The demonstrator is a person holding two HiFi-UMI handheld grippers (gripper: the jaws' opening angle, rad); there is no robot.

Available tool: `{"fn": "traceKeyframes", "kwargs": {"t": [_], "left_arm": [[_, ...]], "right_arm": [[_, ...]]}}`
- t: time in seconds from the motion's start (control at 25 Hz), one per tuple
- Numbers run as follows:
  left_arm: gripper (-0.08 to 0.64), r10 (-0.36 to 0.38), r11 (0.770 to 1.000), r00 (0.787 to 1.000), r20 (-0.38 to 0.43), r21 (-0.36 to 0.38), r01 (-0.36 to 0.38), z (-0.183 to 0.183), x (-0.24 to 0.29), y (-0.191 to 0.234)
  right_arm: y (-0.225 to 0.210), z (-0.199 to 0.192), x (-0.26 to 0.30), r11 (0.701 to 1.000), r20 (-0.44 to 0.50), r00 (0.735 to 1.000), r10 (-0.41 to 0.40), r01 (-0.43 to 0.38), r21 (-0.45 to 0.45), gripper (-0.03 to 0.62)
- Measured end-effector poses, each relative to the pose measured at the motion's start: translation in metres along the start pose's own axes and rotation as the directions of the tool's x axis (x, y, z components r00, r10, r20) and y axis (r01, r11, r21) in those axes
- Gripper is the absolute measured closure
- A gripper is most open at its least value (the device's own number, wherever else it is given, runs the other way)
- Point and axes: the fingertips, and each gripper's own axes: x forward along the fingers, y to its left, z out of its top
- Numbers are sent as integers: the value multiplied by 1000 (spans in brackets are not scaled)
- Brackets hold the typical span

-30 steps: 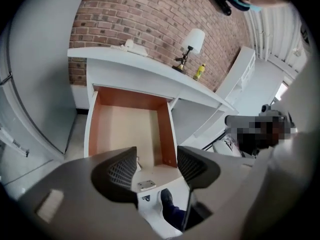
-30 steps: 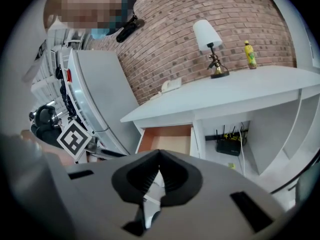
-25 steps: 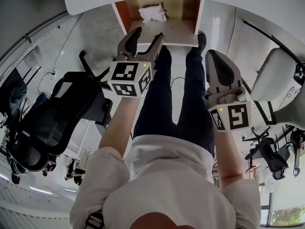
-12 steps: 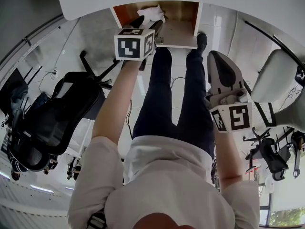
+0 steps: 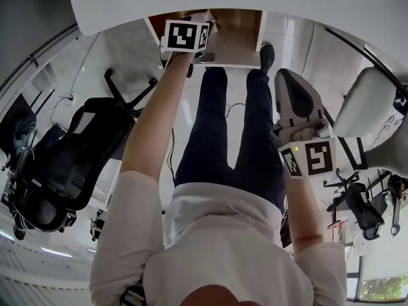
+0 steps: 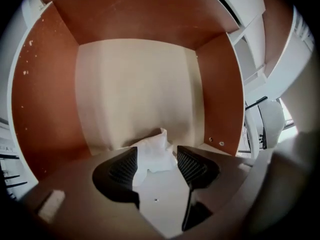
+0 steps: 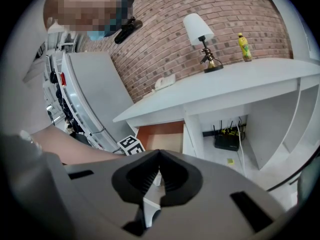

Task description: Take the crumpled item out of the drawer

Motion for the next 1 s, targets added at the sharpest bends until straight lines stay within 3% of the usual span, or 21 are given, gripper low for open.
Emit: {"fn": "traceKeyframes", "kwargs": {"t": [0.32, 0.56, 0.84, 1.0], "left_arm": [[353, 74, 997, 997, -11, 9, -74, -1, 14, 13], [529, 25, 999, 999, -31, 37, -24, -13, 13, 14], [541, 44, 998, 999, 16, 38, -45, -18, 0, 16], [540, 14, 1000, 996, 84, 23, -16, -10, -17, 8]], "right_arm": [[-4, 0, 4, 1000, -6, 1000, 10, -10, 14, 604], [-3, -1, 8, 1000, -5, 1000, 25, -25, 18, 604], [0, 3, 7, 1000, 2, 1000, 28, -28, 13, 604], [0, 2, 5, 1000, 6, 1000, 23, -23, 13, 604]]}}
